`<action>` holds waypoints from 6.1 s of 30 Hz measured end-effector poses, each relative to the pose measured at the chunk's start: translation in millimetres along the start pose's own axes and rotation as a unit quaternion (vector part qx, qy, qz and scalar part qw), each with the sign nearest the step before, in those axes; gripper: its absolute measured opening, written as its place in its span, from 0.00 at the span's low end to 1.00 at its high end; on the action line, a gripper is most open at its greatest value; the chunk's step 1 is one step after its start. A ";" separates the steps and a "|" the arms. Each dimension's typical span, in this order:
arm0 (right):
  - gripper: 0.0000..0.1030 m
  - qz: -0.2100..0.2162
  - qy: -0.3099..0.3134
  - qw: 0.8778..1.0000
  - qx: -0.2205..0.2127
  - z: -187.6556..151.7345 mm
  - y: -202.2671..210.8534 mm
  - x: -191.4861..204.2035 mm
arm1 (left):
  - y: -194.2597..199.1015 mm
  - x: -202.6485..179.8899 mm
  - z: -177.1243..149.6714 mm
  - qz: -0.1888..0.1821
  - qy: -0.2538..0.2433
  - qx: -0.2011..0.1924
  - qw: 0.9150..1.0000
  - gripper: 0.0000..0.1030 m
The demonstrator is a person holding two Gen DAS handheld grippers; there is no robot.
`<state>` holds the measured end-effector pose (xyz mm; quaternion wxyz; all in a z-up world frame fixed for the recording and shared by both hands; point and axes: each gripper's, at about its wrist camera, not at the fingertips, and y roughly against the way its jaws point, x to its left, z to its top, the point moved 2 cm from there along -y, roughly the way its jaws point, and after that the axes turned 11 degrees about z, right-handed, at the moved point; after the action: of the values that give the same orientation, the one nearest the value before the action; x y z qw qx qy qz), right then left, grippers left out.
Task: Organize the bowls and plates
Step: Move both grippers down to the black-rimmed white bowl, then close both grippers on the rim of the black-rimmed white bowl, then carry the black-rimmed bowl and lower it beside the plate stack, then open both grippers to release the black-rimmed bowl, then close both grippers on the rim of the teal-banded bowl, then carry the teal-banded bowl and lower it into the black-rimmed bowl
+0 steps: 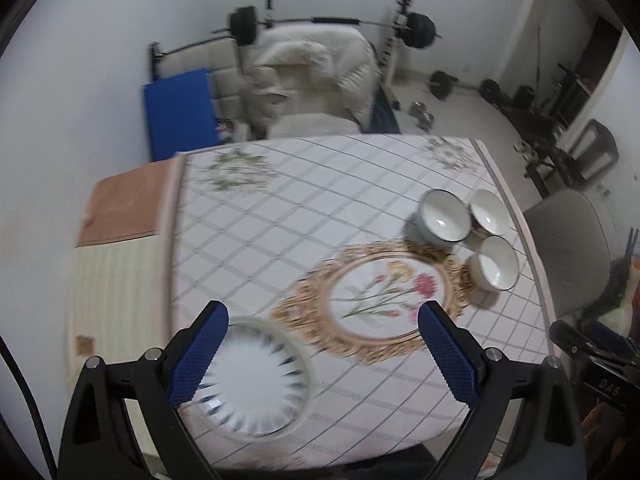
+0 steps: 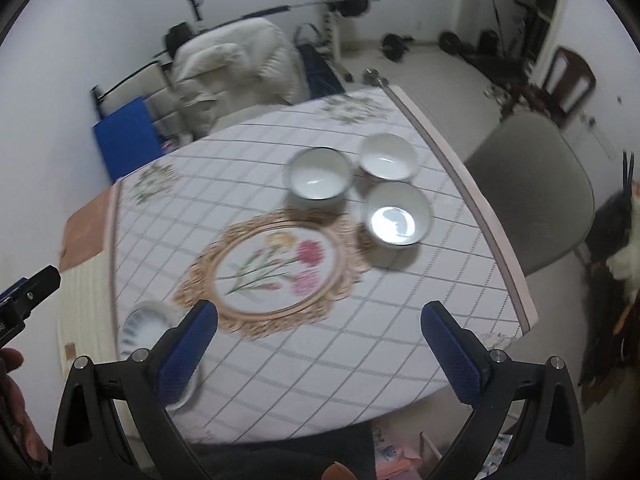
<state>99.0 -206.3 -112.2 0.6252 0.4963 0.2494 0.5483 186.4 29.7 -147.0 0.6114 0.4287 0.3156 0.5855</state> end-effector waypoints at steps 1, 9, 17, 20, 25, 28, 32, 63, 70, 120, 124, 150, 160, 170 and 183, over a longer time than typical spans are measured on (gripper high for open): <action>1.00 0.002 -0.008 1.000 0.006 5.6 -6.2 -15.2 | -10.9 -20.6 7.0 0.005 -0.007 0.003 1.000 0.94; 1.00 0.034 -0.052 0.996 0.064 74.7 -90.5 -162.0 | -103.2 -179.9 44.9 -0.055 -0.055 0.076 0.994 0.94; 1.00 0.046 -0.022 0.988 0.143 114.0 -182.6 -228.4 | -191.7 -268.7 46.4 -0.080 -0.075 0.164 0.980 0.94; 0.93 0.056 -0.002 0.985 0.162 117.2 -207.2 -232.0 | -211.9 -284.1 43.2 -0.092 -0.082 0.188 0.974 0.83; 0.70 0.070 0.007 0.978 0.197 120.1 -246.1 -234.2 | -239.5 -302.1 36.2 -0.111 -0.083 0.222 0.965 0.63; 0.54 0.089 -0.002 0.972 0.219 118.3 -268.3 -239.3 | -247.1 -308.3 33.4 -0.118 -0.088 0.234 0.961 0.58; 0.38 0.126 -0.015 0.961 0.244 114.1 -293.4 -244.0 | -253.8 -312.5 28.3 -0.132 -0.091 0.251 0.955 0.32; 0.16 0.201 0.075 0.940 0.266 21.5 -263.5 -86.1 | -191.8 -150.2 -35.4 -0.097 -0.014 0.220 0.971 0.22; 0.16 0.212 0.124 0.919 0.307 -40.1 -284.3 -6.6 | -202.2 -80.1 -73.8 -0.067 0.043 0.242 0.967 0.22; 1.00 0.083 0.172 0.954 0.230 -22.2 -218.9 19.2 | -121.9 -15.3 -51.5 0.015 0.053 0.191 0.980 0.97; 1.00 0.083 0.155 0.966 0.191 -8.7 -194.5 11.5 | -107.0 -35.2 -27.1 0.004 0.042 0.164 0.986 0.97; 0.82 0.186 -0.133 0.955 0.191 122.8 -322.9 -104.7 | -308.7 -193.7 126.8 -0.146 -0.083 0.267 0.949 0.87; 0.45 0.223 -0.163 0.941 0.197 121.0 -353.9 -96.7 | -326.5 -230.3 126.5 -0.171 -0.126 0.286 0.935 0.35; 0.22 0.220 -0.169 0.943 0.185 119.6 -355.8 -107.9 | -313.5 -226.1 122.1 -0.168 -0.126 0.264 0.941 0.26; 0.22 0.212 -0.118 0.957 0.160 128.0 -310.5 -104.0 | -268.8 -199.9 106.1 -0.181 -0.095 0.230 0.951 0.23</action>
<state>316.0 -318.6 -364.9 0.4317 0.6923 0.1475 0.5591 377.3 -169.6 -364.5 0.6193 0.5469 0.4545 0.3328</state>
